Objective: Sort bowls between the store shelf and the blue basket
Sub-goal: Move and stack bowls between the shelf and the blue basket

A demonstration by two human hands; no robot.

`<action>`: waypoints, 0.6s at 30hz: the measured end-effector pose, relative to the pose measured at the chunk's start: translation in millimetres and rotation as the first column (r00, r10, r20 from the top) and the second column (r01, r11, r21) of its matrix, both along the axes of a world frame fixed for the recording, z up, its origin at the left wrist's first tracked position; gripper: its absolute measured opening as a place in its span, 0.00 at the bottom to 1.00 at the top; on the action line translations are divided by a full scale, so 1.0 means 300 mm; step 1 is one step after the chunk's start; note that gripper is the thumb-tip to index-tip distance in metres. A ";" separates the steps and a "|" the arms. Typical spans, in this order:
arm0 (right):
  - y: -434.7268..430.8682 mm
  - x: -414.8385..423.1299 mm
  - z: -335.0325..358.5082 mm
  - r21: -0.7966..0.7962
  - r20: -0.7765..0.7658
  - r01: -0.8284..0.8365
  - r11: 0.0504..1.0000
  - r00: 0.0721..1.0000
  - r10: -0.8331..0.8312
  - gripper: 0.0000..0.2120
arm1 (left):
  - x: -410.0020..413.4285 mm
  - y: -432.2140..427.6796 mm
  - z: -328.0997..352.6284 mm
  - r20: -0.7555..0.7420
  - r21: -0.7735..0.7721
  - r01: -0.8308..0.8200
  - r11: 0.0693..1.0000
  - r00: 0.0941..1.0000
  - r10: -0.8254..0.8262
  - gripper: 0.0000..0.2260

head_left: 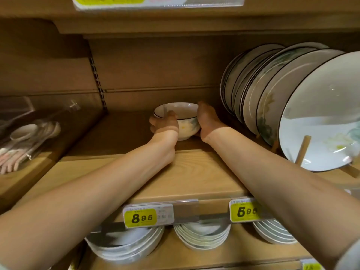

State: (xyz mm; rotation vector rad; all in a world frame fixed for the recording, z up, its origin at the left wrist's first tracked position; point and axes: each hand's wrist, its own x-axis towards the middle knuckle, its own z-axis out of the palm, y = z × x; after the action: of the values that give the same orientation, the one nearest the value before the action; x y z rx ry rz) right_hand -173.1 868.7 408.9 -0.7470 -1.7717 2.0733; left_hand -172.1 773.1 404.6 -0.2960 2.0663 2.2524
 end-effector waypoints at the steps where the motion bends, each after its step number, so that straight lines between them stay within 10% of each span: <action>1: -0.004 -0.010 -0.003 0.003 -0.013 0.011 1.000 1.000 -0.011 0.17 | -0.026 0.007 0.001 -0.009 -0.037 -0.011 0.999 1.000 0.011 0.27; 18: 0.112 -0.188 -0.044 0.163 -0.125 0.176 0.971 0.980 -0.156 0.20 | -0.343 0.118 -0.046 -0.145 0.074 0.144 0.987 0.981 -0.133 0.20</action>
State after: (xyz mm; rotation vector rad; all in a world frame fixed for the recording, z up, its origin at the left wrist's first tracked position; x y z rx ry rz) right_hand -229.6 902.5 395.6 -0.6900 -1.7376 1.7909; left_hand -274.9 808.5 390.8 0.0117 1.9783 2.3282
